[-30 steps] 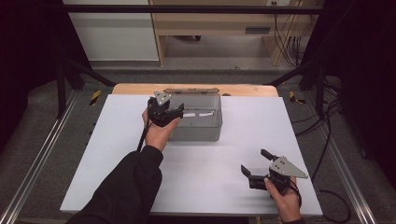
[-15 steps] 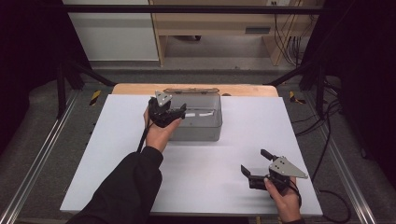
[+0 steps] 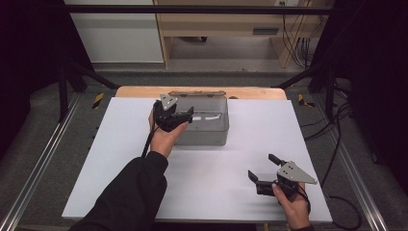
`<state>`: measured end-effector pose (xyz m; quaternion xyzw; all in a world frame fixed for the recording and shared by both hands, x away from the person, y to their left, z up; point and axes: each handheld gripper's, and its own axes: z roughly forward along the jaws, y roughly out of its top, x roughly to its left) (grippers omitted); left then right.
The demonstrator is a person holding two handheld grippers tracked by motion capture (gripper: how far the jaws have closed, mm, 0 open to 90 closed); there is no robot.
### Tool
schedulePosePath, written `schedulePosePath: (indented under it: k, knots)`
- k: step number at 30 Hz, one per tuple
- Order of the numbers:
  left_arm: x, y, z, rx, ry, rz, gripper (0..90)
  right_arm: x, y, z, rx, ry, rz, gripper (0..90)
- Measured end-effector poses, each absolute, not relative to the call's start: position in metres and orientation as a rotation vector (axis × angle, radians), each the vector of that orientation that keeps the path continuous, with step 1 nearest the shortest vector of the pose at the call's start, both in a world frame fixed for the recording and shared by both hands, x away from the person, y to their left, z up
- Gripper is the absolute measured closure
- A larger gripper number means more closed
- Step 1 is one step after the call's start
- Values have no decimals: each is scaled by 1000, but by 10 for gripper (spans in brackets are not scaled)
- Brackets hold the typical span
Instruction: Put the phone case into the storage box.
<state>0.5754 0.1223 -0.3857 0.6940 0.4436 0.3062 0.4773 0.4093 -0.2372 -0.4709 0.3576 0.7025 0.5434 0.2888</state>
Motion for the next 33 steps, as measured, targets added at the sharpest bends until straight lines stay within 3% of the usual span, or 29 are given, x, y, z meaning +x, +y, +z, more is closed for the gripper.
schedulePosePath:
  k: [14,33]
  knots:
    - [573,119,-384,1671,1062,728,79,409,-237,-471,956,1874,1450,37]
    - [564,114,-379,1634,964,707,30,409,-237,-471,960,1871,1452,37]
